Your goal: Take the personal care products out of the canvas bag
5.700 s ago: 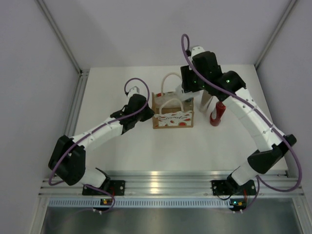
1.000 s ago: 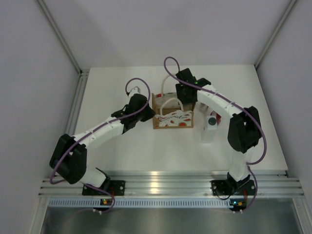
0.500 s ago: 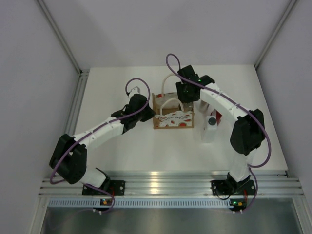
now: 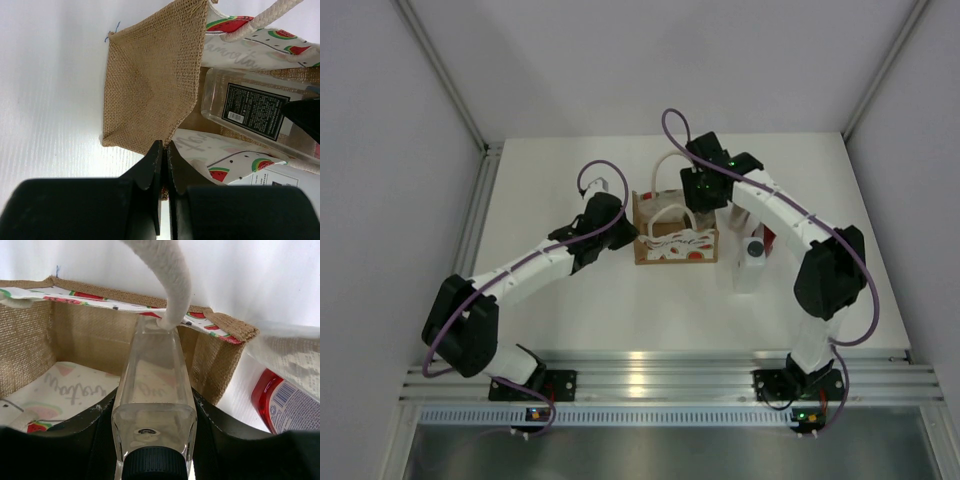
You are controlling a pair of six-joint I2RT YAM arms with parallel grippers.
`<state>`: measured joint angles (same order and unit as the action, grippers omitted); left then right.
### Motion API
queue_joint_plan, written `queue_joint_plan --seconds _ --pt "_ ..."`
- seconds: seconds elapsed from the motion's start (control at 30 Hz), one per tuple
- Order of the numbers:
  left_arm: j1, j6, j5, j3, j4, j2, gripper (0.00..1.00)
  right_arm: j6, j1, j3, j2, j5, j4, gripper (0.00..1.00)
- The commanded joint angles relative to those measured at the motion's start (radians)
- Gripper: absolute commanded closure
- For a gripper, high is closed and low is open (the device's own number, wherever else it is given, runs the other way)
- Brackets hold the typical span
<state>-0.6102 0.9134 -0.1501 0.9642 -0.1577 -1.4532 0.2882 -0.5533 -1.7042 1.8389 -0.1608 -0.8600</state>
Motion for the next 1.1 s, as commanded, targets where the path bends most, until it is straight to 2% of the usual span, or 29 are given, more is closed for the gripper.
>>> queue_joint_plan --seconds 0.0,0.37,1.07 --pt "-0.002 -0.015 0.003 -0.004 -0.069 -0.032 1.0 -0.014 -0.002 -0.098 -0.145 0.009 0.044 1.0" --pt "-0.002 -0.016 -0.003 -0.008 -0.069 -0.018 1.0 -0.038 0.003 -0.089 -0.105 0.029 0.039 1.0" --pt "-0.002 -0.005 -0.006 -0.001 -0.068 -0.036 1.0 -0.092 0.003 -0.133 -0.308 -0.005 -0.016 1.0"
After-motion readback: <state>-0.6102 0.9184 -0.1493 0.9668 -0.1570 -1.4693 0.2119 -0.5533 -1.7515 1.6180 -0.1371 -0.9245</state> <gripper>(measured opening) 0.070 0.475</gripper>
